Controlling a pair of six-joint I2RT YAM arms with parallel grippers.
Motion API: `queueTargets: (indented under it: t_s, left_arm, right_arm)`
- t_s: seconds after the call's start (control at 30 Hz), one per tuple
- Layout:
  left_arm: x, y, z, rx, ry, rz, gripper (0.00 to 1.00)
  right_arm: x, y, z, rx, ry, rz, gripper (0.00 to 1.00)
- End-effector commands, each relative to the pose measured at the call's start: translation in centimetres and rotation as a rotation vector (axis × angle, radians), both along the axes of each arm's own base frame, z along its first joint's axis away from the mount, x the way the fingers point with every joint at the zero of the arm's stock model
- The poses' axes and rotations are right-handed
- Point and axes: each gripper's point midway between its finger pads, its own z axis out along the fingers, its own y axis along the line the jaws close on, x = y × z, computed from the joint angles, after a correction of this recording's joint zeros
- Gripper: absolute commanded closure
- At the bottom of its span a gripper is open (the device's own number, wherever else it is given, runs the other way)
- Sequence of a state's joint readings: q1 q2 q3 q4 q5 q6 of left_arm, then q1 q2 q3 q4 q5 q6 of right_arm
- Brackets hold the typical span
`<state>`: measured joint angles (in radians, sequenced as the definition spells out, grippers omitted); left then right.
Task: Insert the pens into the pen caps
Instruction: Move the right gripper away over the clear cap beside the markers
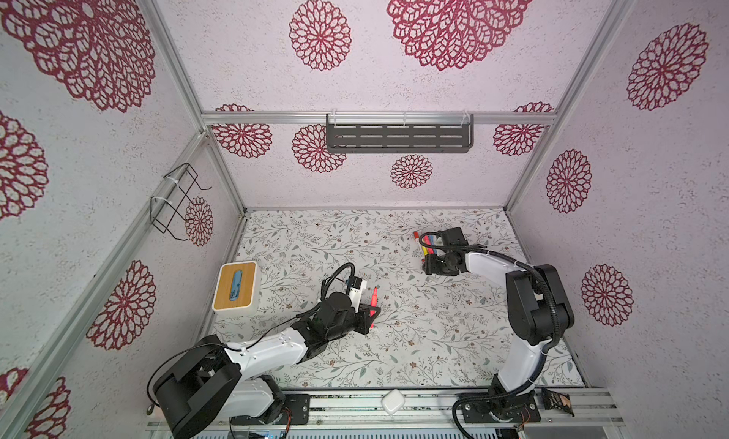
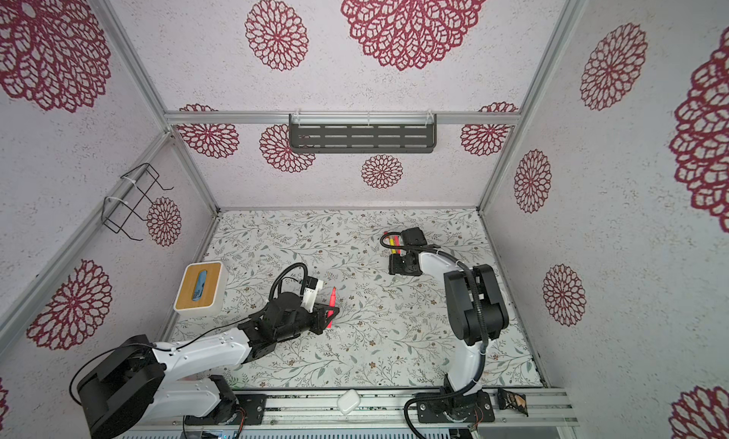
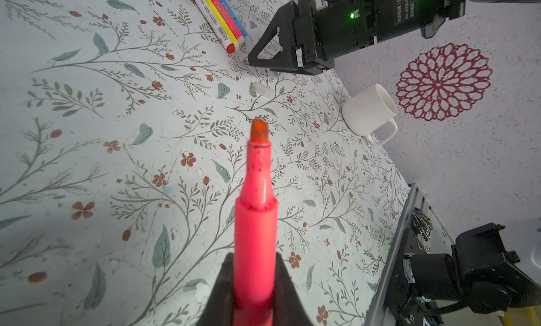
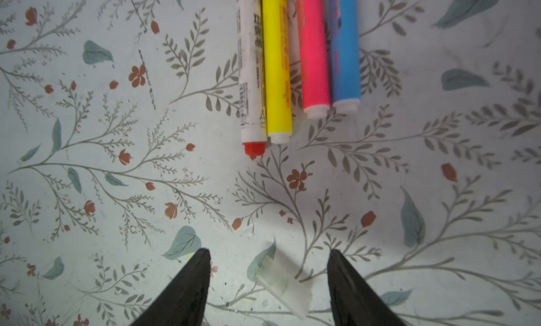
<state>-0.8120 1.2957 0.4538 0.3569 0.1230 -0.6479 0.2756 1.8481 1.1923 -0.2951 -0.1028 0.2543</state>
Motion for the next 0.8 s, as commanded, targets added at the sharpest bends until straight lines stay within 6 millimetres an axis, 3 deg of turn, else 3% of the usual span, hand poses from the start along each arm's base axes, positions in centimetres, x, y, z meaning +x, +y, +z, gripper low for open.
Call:
queueTargets:
  t_s: [0.0, 0.47, 0.67, 0.77]
  left_arm:
    - [0.4, -0.6, 1.9, -0.051, -0.044, -0.006, 1.00]
    - [1.2, -0.3, 2.8, -0.083, -0.063, 0.028, 1.00]
    - [1.9, -0.4, 3.1, -0.098, -0.064, 0.033, 1.00]
    - [2.1, -0.5, 3.3, -0.101, -0.065, 0.032, 1.00]
  right_arm:
    - [-0.5, 0.5, -0.3, 0.030, 0.005, 0.028, 0.36]
    - [-3.9, 2.1, -1.4, 0.117, 0.034, 0.020, 0.40]
    - [-5.9, 3.9, 1.1, 0.146, -0.037, -0.006, 0.41]
    - [-5.7, 3.7, 2.8, 0.124, -0.087, -0.018, 0.41]
